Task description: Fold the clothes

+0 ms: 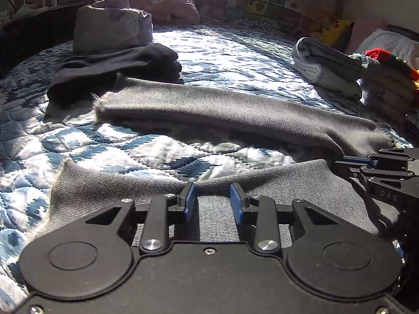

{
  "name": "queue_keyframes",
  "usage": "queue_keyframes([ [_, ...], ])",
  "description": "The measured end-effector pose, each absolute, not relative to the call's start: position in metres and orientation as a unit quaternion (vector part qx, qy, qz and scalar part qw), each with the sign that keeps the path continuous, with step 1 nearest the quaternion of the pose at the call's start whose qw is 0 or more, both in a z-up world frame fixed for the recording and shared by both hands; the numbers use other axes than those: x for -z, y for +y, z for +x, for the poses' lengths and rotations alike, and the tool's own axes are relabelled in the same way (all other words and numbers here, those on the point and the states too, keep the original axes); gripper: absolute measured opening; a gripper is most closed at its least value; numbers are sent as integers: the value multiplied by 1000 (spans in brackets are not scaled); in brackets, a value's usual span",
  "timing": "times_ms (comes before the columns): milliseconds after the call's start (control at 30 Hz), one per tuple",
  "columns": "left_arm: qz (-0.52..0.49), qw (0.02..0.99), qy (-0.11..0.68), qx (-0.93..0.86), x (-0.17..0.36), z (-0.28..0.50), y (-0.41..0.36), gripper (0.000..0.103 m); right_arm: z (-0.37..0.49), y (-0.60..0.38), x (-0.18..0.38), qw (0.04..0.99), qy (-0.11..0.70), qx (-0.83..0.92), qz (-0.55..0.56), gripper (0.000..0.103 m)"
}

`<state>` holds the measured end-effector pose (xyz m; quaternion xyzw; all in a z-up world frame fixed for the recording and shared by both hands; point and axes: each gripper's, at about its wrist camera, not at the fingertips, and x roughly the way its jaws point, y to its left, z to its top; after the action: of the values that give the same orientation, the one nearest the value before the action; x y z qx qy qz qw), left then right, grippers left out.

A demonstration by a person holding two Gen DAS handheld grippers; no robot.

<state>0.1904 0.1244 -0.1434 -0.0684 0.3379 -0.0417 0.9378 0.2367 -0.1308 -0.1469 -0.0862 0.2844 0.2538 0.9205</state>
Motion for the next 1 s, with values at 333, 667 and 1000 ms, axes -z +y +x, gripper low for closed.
queue_keyframes([
  [333, -92, 946, 312, -5, 128, 185, 142, 23, 219, -154, 132, 931, 252, -230, -131, 15],
  [667, -165, 941, 291, -55, 117, 240, 185, 45, 245, -129, 134, 922, 262, -257, -126, 15],
  [1000, -80, 931, 334, -121, 127, 306, 197, 4, 267, -107, 150, 910, 280, -260, -161, 16],
])
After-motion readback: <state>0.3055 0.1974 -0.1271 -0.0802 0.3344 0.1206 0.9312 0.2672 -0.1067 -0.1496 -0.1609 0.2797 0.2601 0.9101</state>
